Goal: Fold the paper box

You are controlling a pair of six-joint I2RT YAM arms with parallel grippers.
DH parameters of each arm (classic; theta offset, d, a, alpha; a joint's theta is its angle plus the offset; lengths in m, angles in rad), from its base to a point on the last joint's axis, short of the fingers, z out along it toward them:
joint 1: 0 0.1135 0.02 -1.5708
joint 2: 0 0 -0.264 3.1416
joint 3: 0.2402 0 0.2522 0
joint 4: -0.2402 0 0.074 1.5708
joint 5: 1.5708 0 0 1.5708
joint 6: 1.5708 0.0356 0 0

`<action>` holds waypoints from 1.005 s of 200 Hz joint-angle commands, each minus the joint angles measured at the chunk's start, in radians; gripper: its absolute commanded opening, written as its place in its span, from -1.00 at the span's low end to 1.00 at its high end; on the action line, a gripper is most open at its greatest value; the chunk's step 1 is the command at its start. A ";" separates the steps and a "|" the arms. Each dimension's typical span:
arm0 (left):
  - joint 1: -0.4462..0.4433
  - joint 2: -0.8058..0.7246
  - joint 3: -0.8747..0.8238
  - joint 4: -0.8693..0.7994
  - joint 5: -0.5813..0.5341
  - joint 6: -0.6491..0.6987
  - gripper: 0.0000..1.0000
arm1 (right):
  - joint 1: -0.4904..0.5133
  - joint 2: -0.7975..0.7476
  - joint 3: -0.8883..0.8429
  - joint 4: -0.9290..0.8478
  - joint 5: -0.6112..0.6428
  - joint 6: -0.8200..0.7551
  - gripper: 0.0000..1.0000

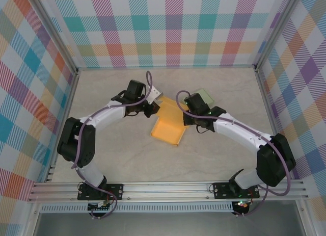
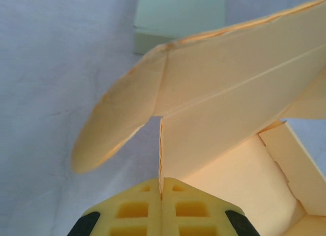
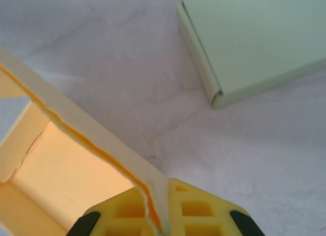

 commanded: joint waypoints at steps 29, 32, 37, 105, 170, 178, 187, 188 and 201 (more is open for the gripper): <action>-0.093 -0.098 -0.123 0.303 -0.444 -0.322 -1.00 | 0.006 0.138 0.141 0.118 0.123 -0.072 -0.84; -0.100 -0.100 -0.134 0.315 -0.469 -0.336 -1.00 | 0.006 0.148 0.150 0.123 0.122 -0.071 -0.83; -0.113 -0.101 -0.146 0.335 -0.509 -0.359 -1.00 | 0.006 0.163 0.163 0.133 0.119 -0.068 -0.81; -0.177 -0.074 -0.214 0.510 -0.808 -0.550 -1.00 | 0.006 0.311 0.279 0.263 0.120 -0.089 -0.74; -0.183 -0.023 -0.179 0.514 -0.894 -0.620 -1.00 | 0.005 0.451 0.471 0.230 0.089 -0.130 -0.64; -0.183 -0.018 -0.186 0.525 -0.893 -0.624 -1.00 | 0.004 0.459 0.475 0.230 0.078 -0.123 -0.64; -0.183 -0.007 -0.189 0.535 -0.887 -0.627 -1.00 | 0.005 0.466 0.475 0.232 0.072 -0.114 -0.64; -0.183 -0.006 -0.189 0.537 -0.886 -0.626 -1.00 | 0.005 0.467 0.475 0.231 0.071 -0.113 -0.64; -0.183 0.010 -0.201 0.558 -0.878 -0.628 -1.00 | 0.005 0.472 0.469 0.231 0.066 -0.093 -0.65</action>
